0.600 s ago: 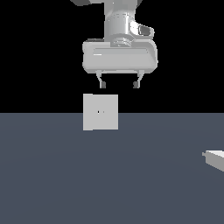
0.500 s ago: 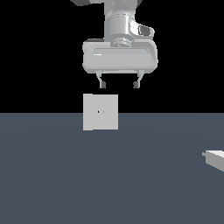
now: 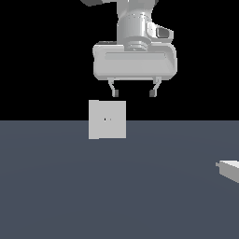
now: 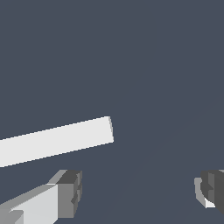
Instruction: Plug the charger into the wall socket.
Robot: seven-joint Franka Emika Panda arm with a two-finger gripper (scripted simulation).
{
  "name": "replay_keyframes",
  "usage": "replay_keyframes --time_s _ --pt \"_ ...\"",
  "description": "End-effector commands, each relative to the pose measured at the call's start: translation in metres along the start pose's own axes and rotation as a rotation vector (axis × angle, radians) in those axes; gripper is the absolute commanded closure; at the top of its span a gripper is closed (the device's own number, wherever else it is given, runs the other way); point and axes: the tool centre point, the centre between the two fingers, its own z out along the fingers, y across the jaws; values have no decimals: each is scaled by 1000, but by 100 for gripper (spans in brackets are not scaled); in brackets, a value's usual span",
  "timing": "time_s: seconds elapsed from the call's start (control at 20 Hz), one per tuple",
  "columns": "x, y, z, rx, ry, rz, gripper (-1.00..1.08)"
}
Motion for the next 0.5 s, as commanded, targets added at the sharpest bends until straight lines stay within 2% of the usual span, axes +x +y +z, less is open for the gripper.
replay_keyframes --time_s 0.0,0.45 --pt "-8 10 6 0 6 -3 -92" --pt "-48 66 38 0 43 -28 -92"
